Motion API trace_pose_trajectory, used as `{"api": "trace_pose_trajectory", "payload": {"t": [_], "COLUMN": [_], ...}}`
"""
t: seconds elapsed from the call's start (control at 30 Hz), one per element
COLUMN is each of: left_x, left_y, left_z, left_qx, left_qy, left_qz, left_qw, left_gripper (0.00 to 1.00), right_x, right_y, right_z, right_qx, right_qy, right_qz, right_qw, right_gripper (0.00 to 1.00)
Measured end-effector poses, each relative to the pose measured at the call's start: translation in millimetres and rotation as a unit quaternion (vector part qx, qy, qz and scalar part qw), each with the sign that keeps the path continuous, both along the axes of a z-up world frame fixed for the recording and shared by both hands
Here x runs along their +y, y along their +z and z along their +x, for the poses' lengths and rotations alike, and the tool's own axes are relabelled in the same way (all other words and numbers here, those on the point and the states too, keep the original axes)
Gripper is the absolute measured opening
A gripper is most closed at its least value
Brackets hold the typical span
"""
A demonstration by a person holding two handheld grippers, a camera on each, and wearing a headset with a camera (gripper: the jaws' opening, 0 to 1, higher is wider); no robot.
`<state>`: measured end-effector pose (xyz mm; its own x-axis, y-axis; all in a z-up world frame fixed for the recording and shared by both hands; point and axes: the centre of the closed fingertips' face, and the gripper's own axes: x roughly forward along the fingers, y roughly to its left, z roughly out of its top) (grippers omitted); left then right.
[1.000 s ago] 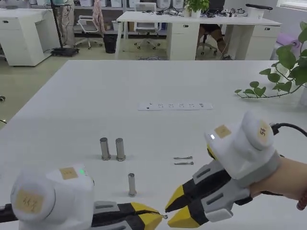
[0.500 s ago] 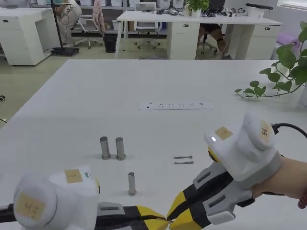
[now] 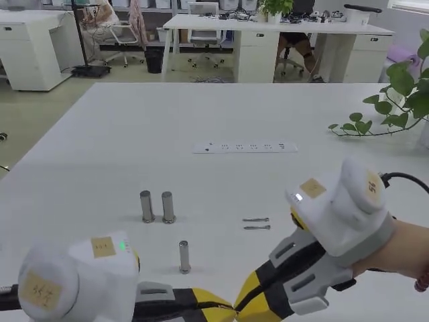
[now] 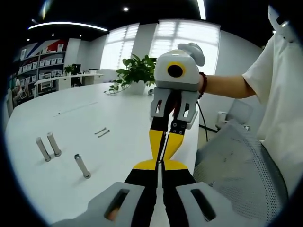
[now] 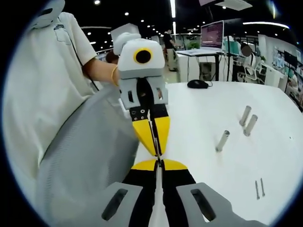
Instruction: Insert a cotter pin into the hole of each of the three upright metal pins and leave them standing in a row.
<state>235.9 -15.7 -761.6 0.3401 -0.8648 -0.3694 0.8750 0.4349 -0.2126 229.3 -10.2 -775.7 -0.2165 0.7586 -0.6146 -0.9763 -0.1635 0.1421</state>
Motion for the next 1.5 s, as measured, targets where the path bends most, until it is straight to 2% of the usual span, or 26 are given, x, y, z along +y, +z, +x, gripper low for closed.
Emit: {"api": "trace_pose_trajectory", "payload": {"t": [0.13,0.27,0.4,0.57,0.67,0.87,0.97,1.13,1.4,1.5], "left_x": [0.6,0.1,2.5,9.3,14.5,28.7,37.7,49.3,62.3,65.3], "left_y": [-1.2,-2.4,-5.2,-6.9,-7.1,-9.1,-12.7,-16.2,-21.7,-24.7], "left_z": [1.9,3.2,5.7,11.7,16.8,30.3,36.5,45.3,63.8,71.2], "left_qx": [0.0,-0.007,-0.012,-0.019,-0.024,-0.033,-0.021,-0.021,-0.023,-0.018], "left_qy": [0.005,0.008,0.016,0.035,0.051,0.096,0.121,0.147,0.183,0.194], "left_qz": [0.001,0.008,0.018,0.025,0.028,0.036,0.04,0.048,0.065,0.066], "left_qw": [1.0,0.9999,0.9996,0.9989,0.998,0.9942,0.9916,0.9877,0.9807,0.9786], "left_gripper": [0.01,0.02,0.03,0.11,0.15,0.2,0.21,0.22,0.25,0.24], "right_x": [-0.4,-0.6,-3.0,-6.3,-8.5,-11.9,-11.5,-8.7,-4.0,-3.0], "right_y": [-1.0,-2.0,-4.4,-6.0,-7.6,-10.3,-9.0,-9.1,-16.0,-19.7], "right_z": [0.7,1.9,6.3,11.3,15.1,28.7,37.0,48.7,57.6,62.6], "right_qx": [-0.008,-0.019,-0.043,-0.067,-0.073,-0.09,-0.102,-0.121,-0.133,-0.138], "right_qy": [0.005,0.008,0.01,0.012,0.008,-0.002,-0.009,-0.016,-0.008,-0.004], "right_qz": [-0.004,-0.012,-0.032,-0.054,-0.067,-0.097,-0.105,-0.116,-0.135,-0.148], "right_qw": [0.9999,0.9997,0.9985,0.9962,0.995,0.9912,0.9892,0.9857,0.9819,0.9792], "right_gripper": [0.04,0.04,0.04,0.03,0.03,0.03,0.03,0.03,0.03,0.03]}}
